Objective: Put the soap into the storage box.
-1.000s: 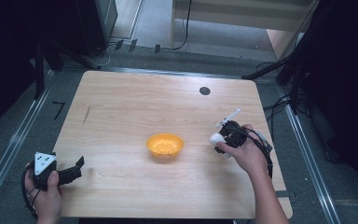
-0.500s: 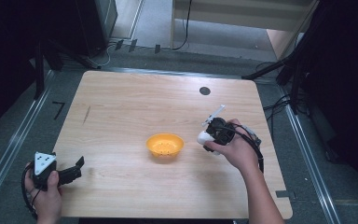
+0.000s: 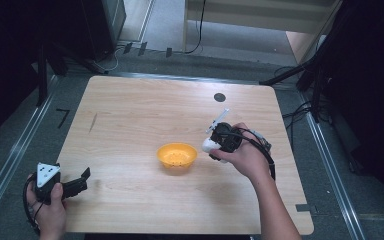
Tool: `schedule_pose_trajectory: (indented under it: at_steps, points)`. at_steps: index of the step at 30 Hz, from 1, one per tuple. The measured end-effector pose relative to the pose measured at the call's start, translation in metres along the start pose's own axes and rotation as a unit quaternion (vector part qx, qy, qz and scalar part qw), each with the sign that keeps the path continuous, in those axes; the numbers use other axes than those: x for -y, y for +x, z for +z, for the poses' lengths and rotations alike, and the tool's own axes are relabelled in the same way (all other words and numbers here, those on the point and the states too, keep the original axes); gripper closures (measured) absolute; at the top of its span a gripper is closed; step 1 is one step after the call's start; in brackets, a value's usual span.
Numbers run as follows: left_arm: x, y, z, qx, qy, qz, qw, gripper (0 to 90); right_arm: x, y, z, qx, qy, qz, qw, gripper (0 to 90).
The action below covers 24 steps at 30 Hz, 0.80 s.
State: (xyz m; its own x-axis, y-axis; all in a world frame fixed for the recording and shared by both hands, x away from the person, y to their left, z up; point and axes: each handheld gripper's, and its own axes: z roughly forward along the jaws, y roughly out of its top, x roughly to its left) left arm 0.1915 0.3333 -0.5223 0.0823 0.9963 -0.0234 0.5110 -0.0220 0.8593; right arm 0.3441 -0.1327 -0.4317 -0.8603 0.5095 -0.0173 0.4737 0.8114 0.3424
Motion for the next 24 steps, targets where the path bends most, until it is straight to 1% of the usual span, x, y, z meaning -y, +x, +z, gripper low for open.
schedule_pose_trajectory:
  at_steps: [1,2,3,4,5,6,7,8,9,11,13,16,20,23,24]
  points:
    - [0.000,0.000,0.000,0.000,0.000,0.000,1.0000,0.9,-0.004,0.002,-0.001,0.000,-0.002,-0.006,1.0000,51.3]
    - [0.000,0.000,0.000,0.000,0.000,0.000,1.0000,0.9,-0.004,0.002,-0.001,0.000,-0.002,-0.006,1.0000,51.3]
    - [0.000,0.000,0.000,0.000,0.000,0.001,1.0000,0.9,-0.007,0.004,-0.001,-0.001,-0.005,-0.016,0.9999,51.3]
    - [0.000,0.000,0.000,0.000,0.000,0.001,1.0000,0.9,-0.007,0.004,-0.001,-0.001,-0.005,-0.016,0.9999,51.3]
    - [0.000,0.000,0.000,0.000,0.000,0.000,1.0000,0.9,-0.010,0.005,-0.001,-0.002,-0.007,-0.033,0.9994,51.3]
    - [0.000,0.000,0.000,0.000,0.000,0.000,1.0000,0.9,-0.012,0.007,0.000,-0.001,-0.005,-0.034,0.9994,51.3]
    - [0.000,0.000,0.000,0.001,0.000,0.000,1.0000,0.9,-0.014,0.008,0.000,0.001,-0.006,-0.042,0.9991,51.3]
    - [0.000,0.000,0.000,0.001,0.000,0.000,1.0000,0.9,-0.014,0.008,0.000,0.001,-0.006,-0.042,0.9991,51.3]
    - [0.000,0.000,0.000,0.000,0.000,0.000,1.0000,0.9,-0.018,0.011,0.003,0.000,-0.005,-0.053,0.9986,51.3]
    - [0.000,0.000,0.000,0.001,0.000,0.000,1.0000,0.9,-0.020,0.012,0.003,-0.002,-0.003,-0.055,0.9985,51.3]
    - [0.000,0.000,0.000,0.001,0.000,-0.001,1.0000,0.9,-0.024,0.013,0.006,-0.004,-0.003,-0.067,0.9977,51.3]
    - [0.000,0.000,0.000,0.001,0.000,-0.001,1.0000,0.9,-0.029,0.017,0.009,-0.005,-0.003,-0.076,0.9971,51.3]
    - [0.000,0.000,0.000,0.001,-0.001,-0.001,1.0000,0.9,-0.038,0.020,0.012,-0.008,-0.002,-0.093,0.9956,51.3]
    - [0.000,0.001,0.000,0.002,-0.002,-0.002,1.0000,0.9,-0.042,0.021,0.013,-0.008,-0.001,-0.100,0.9949,51.2]
    - [0.000,0.001,0.000,0.001,-0.001,-0.002,1.0000,0.9,-0.045,0.022,0.014,-0.010,-0.005,-0.106,0.9943,51.2]
